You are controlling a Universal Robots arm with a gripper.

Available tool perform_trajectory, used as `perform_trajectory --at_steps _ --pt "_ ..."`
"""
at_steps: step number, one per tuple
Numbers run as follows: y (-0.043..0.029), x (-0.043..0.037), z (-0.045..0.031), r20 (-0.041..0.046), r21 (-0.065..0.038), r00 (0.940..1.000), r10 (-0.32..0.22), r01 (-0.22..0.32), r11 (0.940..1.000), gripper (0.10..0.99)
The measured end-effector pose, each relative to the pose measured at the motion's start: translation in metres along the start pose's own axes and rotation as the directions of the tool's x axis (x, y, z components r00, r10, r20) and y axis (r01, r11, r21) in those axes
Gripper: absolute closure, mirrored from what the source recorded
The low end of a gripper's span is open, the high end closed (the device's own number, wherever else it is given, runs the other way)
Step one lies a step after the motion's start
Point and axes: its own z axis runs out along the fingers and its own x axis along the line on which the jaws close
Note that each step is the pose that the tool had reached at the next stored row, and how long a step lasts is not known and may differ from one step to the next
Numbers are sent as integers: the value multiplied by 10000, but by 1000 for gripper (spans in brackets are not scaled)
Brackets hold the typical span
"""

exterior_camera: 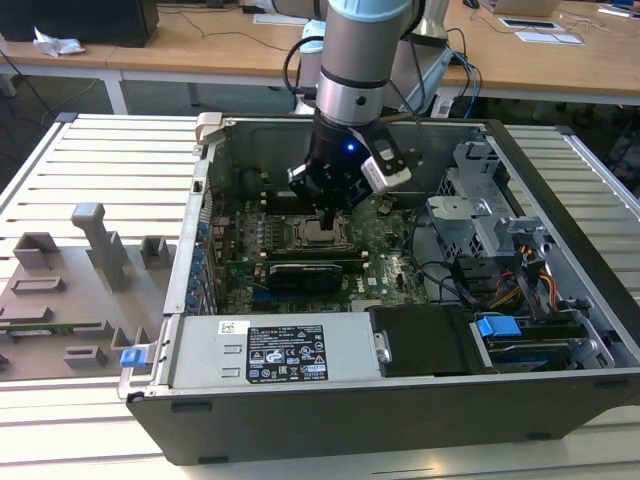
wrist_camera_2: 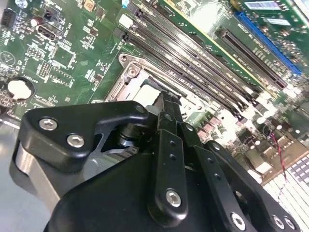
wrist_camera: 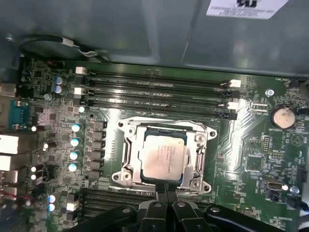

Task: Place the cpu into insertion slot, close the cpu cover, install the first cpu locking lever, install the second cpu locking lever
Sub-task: 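Install the second cpu locking lever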

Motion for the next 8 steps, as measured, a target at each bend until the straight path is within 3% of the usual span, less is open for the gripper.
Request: perform_trajectory --at_steps 8 --pt "0 10 -181 -4 48 10000 2 -2 10000 980"
